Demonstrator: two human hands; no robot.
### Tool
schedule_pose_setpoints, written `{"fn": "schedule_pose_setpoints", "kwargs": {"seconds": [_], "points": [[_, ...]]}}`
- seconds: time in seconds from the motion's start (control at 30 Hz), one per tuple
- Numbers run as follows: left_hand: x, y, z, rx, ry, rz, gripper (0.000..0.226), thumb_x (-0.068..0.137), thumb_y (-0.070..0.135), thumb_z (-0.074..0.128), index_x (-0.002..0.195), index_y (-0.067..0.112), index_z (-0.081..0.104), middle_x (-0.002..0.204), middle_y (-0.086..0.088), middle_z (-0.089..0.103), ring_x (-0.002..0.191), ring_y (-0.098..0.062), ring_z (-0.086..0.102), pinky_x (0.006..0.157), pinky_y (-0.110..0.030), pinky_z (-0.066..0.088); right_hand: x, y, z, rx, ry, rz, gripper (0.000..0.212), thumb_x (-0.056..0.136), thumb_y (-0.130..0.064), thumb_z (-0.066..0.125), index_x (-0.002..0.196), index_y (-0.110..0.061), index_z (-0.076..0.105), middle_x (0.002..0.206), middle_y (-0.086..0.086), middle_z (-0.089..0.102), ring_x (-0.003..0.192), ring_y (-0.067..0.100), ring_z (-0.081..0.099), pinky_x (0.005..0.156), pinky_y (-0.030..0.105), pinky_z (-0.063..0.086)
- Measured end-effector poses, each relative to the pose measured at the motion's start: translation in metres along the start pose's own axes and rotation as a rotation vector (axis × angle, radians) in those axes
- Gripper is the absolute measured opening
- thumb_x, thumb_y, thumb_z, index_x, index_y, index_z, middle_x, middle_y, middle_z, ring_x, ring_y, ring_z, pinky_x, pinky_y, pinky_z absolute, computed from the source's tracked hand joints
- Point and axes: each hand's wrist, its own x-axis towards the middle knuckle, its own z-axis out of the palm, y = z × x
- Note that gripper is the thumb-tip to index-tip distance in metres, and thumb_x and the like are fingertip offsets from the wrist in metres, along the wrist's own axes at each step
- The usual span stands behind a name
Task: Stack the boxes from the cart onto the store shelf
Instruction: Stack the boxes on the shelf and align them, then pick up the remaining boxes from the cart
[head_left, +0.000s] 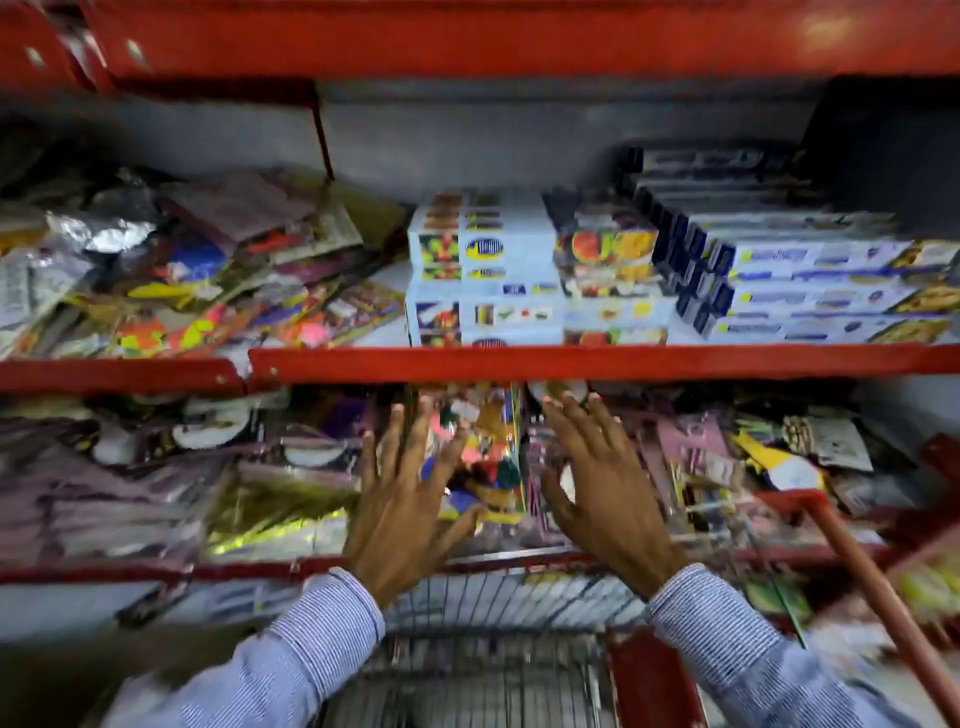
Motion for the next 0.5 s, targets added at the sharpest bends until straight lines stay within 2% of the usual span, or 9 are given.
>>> {"fn": "schedule_pose_setpoints", "kwargs": {"seconds": [0.07, 0.17, 0.23, 0.3, 0.4, 0.5], "points": [[-0.028, -0.002, 0.018, -0.035, -0.088, -0.048, 0.077, 0.090, 0.069, 0.027, 0.154, 0.028, 0.016, 0.164, -0.016, 0.003, 0.149, -0.042, 0.004, 0.114, -0.065, 0.016, -0.030, 0.005, 0.029, 0.018, -0.088, 0.061, 0.067, 0.089, -0.043, 0.037, 0.151, -0.023, 0.021, 0.160, 0.004, 0.027, 0.149, 0.032, 0.016, 0.119, 0.051, 0.026], [-0.066, -0.003, 0.045, -0.057, -0.204, -0.104, 0.076, 0.090, 0.064, 0.035, 0.154, 0.028, 0.016, 0.164, -0.018, 0.007, 0.149, -0.043, 0.003, 0.113, -0.070, 0.018, -0.070, 0.015, 0.066, 0.062, -0.219, 0.149, 0.069, 0.088, -0.037, 0.048, 0.151, -0.022, 0.023, 0.159, 0.007, 0.028, 0.148, 0.038, 0.018, 0.118, 0.053, 0.027], [-0.097, -0.002, 0.068, -0.082, -0.297, -0.131, 0.074, 0.090, 0.061, 0.038, 0.153, 0.026, 0.021, 0.163, -0.019, 0.007, 0.149, -0.043, 0.005, 0.113, -0.070, 0.018, -0.095, 0.023, 0.095, 0.072, -0.291, 0.187, 0.068, 0.087, -0.034, 0.055, 0.149, -0.020, 0.030, 0.155, 0.010, 0.037, 0.143, 0.039, 0.028, 0.114, 0.053, 0.034], [-0.131, 0.001, 0.088, -0.115, -0.395, -0.181, 0.073, 0.091, 0.062, 0.031, 0.153, 0.024, 0.023, 0.163, -0.019, 0.008, 0.148, -0.044, 0.009, 0.113, -0.070, 0.017, -0.120, 0.028, 0.121, 0.082, -0.389, 0.224, 0.065, 0.085, -0.033, 0.055, 0.145, -0.017, 0.036, 0.147, 0.012, 0.046, 0.134, 0.038, 0.039, 0.106, 0.051, 0.043], [-0.175, 0.006, 0.117, -0.171, -0.537, -0.250, 0.075, 0.093, 0.067, 0.014, 0.151, 0.021, 0.030, 0.160, -0.019, 0.024, 0.143, -0.046, 0.024, 0.107, -0.071, 0.028, -0.157, 0.034, 0.166, 0.093, -0.596, 0.283, 0.059, 0.087, -0.031, 0.055, 0.142, -0.014, 0.039, 0.140, 0.017, 0.051, 0.128, 0.038, 0.046, 0.102, 0.047, 0.046], [-0.212, 0.003, 0.152, -0.229, -0.670, -0.280, 0.070, 0.093, 0.063, 0.024, 0.142, 0.018, 0.045, 0.151, -0.015, 0.044, 0.134, -0.042, 0.042, 0.103, -0.070, 0.037, -0.191, 0.040, 0.215, 0.082, -0.809, 0.280, 0.055, 0.093, -0.028, 0.050, 0.145, -0.013, 0.037, 0.144, 0.016, 0.047, 0.133, 0.035, 0.043, 0.104, 0.043, 0.043]]}}
